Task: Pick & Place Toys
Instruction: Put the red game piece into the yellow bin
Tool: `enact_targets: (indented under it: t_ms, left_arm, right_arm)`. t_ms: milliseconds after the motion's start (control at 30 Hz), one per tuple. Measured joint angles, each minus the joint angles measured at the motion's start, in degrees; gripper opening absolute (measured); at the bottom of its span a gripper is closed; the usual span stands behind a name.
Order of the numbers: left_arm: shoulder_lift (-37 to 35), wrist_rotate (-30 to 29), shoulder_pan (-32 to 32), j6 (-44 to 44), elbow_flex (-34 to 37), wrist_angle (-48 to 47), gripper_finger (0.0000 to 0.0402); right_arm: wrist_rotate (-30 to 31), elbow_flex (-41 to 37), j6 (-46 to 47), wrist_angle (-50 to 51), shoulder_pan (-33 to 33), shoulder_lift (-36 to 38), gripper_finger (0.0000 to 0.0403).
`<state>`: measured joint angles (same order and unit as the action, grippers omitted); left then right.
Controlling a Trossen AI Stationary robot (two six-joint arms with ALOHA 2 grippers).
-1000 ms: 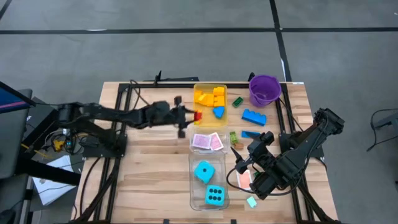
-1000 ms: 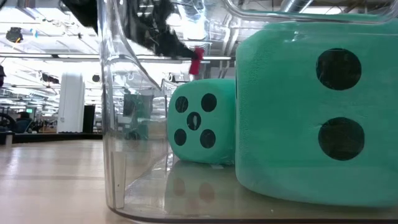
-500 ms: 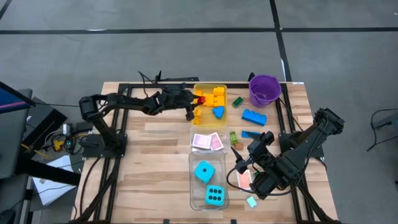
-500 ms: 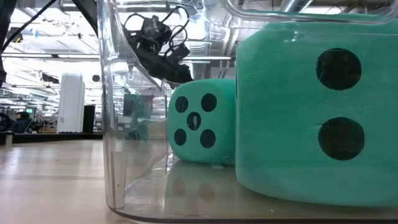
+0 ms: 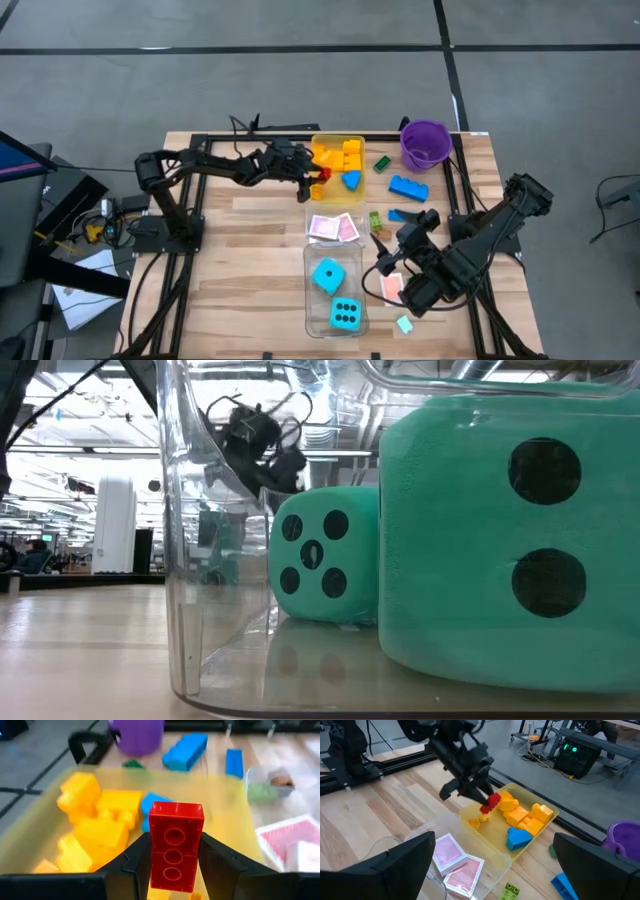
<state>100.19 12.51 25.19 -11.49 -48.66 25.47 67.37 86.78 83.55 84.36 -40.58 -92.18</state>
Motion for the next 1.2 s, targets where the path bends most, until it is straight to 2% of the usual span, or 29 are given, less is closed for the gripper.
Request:
enact_targets:
  t_ms: [233,833,1200]
  left_arm:
    - [3.1,0.0,0.0,0.0,0.0,-0.1,0.0131]
    - [3.1,0.0,-0.1,-0.2,0.0,0.4,0.0134]
    - [3.1,0.0,-0.1,-0.2,0.0,0.5,0.0209]
  right_arm:
    - [-0.1,0.0,0.0,0.0,0.0,0.0,0.0398]
    - [-0.2,0.0,-0.1,0.3,0.0,0.0,0.0398]
    - [-0.2,0.0,-0.1,0.5,0.0,0.0,0.0398]
